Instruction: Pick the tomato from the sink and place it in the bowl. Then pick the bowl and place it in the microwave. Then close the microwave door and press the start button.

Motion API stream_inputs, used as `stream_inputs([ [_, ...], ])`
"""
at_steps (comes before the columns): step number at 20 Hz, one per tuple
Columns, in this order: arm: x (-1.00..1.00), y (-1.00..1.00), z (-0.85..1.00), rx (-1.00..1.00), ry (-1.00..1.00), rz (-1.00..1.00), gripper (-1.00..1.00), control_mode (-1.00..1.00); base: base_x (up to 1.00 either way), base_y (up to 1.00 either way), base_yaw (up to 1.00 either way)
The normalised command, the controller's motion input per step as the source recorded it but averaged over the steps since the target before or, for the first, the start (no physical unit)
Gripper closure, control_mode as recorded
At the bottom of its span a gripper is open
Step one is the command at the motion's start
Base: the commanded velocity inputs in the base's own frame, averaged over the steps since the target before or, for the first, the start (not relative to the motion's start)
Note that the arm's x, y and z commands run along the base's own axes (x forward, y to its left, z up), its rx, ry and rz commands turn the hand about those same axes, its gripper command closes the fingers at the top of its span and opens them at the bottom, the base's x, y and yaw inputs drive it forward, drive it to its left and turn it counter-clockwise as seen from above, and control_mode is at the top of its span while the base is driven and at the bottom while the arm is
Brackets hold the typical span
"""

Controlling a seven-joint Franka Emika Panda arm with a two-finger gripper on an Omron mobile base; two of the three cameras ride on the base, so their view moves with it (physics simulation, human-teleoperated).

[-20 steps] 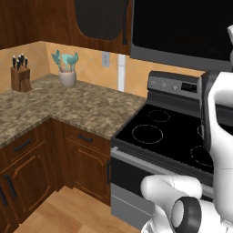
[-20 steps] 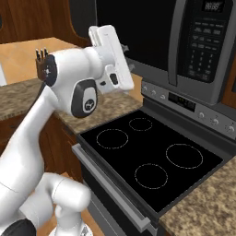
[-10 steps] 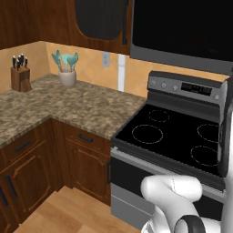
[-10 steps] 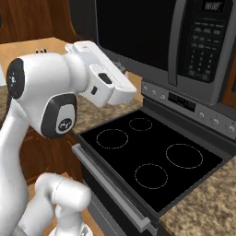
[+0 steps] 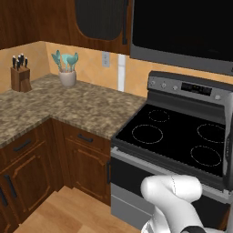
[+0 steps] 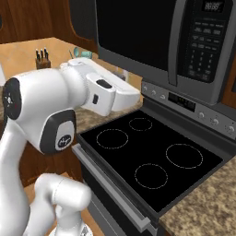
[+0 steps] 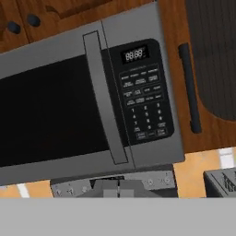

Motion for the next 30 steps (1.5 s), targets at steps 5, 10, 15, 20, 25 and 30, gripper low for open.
stream_inputs([
  [5,0.54,-0.36,-0.06,-0.1,0.06,0.0,1.0,-1.0,0.0,0.0,0.0],
  [10,0.44,-0.46,-0.04,-0.06,0.07,0.0,1.0,-1.0,0.0,0.0,0.0],
  [15,0.49,-0.54,0.0,0.0,0.0,0.0,1.0,-1.0,0.0,0.0,0.0],
  [20,0.45,-0.43,0.0,0.0,0.0,0.0,1.0,-1.0,0.0,0.0,0.0],
  [25,0.25,-0.31,-0.21,0.0,0.0,0.0,1.0,-1.0,0.0,0.0,0.0],
  [30,0.47,-0.09,-0.3,0.0,0.02,0.02,1.0,-1.0,0.0,0.0,0.0],
])
